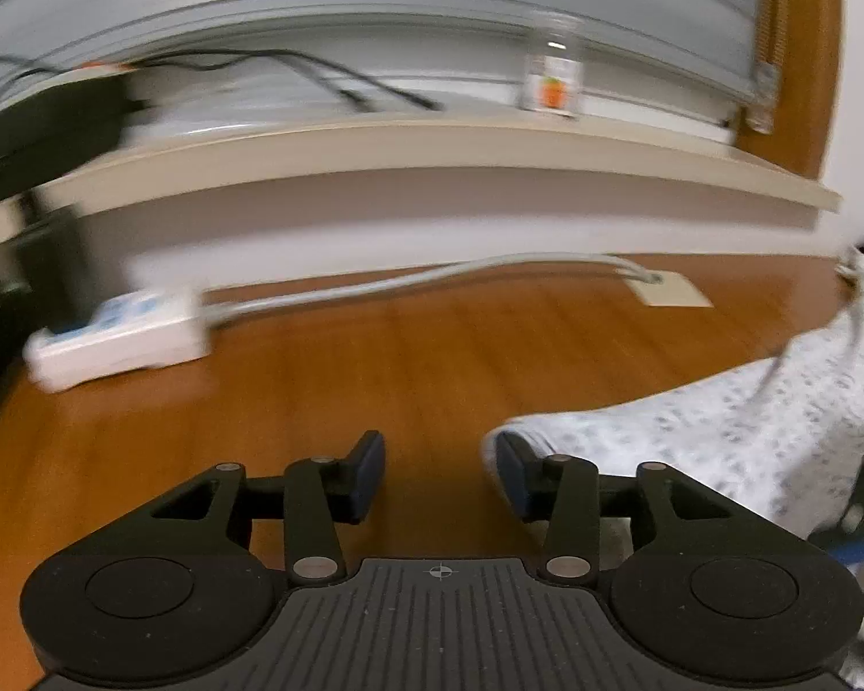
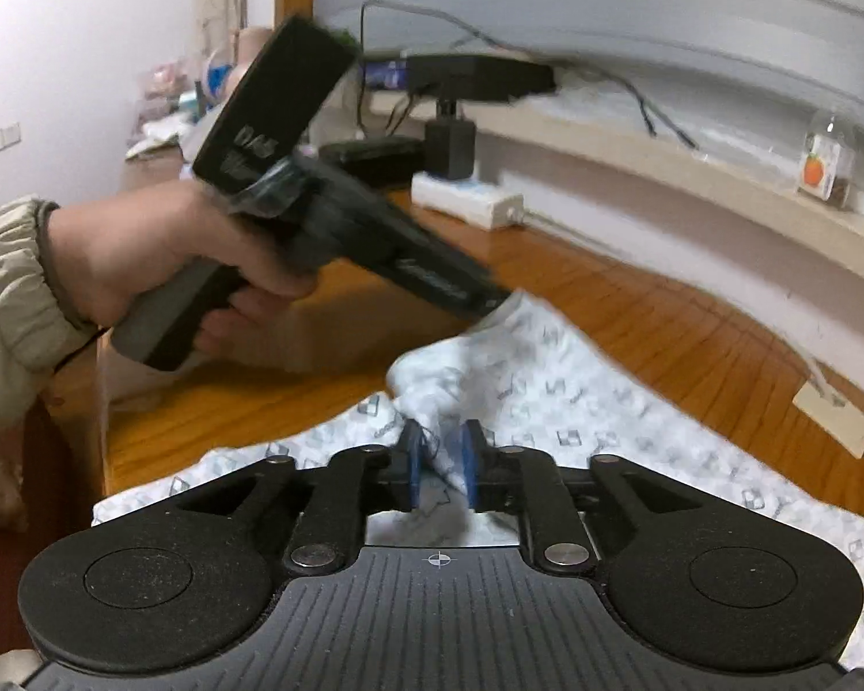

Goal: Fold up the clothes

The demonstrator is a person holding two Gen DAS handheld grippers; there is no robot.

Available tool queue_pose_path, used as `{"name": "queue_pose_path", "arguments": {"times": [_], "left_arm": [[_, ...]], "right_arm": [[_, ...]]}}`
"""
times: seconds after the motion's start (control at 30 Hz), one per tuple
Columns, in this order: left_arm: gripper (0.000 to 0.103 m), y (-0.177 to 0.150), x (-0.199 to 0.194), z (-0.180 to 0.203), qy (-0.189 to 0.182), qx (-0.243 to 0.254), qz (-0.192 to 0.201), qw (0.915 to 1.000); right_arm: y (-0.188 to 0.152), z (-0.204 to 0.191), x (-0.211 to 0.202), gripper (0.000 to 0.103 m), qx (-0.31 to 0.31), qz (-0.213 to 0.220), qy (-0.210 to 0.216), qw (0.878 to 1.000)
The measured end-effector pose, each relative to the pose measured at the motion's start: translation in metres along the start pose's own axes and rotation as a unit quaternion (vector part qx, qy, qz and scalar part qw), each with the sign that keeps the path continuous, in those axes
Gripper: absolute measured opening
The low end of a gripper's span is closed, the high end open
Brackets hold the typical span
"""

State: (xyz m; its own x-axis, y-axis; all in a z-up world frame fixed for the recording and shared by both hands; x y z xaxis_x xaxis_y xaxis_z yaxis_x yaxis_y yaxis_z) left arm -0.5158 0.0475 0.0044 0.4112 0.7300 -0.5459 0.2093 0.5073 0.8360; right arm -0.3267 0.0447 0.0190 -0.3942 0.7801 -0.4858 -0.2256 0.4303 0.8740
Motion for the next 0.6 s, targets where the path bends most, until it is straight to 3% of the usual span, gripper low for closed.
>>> {"name": "queue_pose_path", "arguments": {"times": [0.07,0.17,0.3,0.33,0.4,0.47,0.6], "left_arm": [[0.047,0.001,-0.009,-0.011,0.000,-0.023,0.010,0.9997],[0.049,0.007,-0.020,-0.017,-0.006,-0.041,0.027,0.9988],[0.052,0.019,-0.026,0.006,-0.023,-0.028,0.041,0.9985],[0.059,0.022,-0.026,0.015,-0.028,-0.023,0.044,0.9984],[0.070,0.028,-0.027,0.037,-0.041,-0.013,0.049,0.9979],[0.072,0.033,-0.028,0.060,-0.057,-0.001,0.054,0.9969],[0.079,0.041,-0.023,0.113,-0.095,0.020,0.048,0.9941]], "right_arm": [[0.005,0.003,-0.005,0.036,0.007,0.012,0.013,1.000],[0.009,0.000,-0.002,0.036,0.005,0.006,0.026,1.000],[0.011,-0.007,0.005,0.036,0.005,0.002,0.045,0.999],[0.012,-0.005,0.002,0.037,0.006,0.008,0.045,0.999],[0.012,0.002,-0.012,0.046,0.006,0.020,0.032,0.999],[0.008,0.015,-0.032,0.055,0.011,0.034,0.009,0.999],[-0.013,0.062,-0.081,0.058,0.030,0.040,-0.058,0.997]]}}
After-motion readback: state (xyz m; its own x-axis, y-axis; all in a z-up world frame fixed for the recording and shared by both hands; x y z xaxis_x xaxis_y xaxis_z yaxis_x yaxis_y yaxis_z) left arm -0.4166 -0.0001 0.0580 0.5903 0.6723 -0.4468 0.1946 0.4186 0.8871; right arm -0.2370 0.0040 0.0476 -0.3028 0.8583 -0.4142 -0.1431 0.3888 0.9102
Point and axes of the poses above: each gripper's, at about its wrist camera, not at the fingertips, and x roughly the way its jaws point, z to its right, y to its top, the point moved 4 cm from there along x, roughly the way its jaws point, and after that the axes turned 4 degrees about z, right-handed, at the moved point
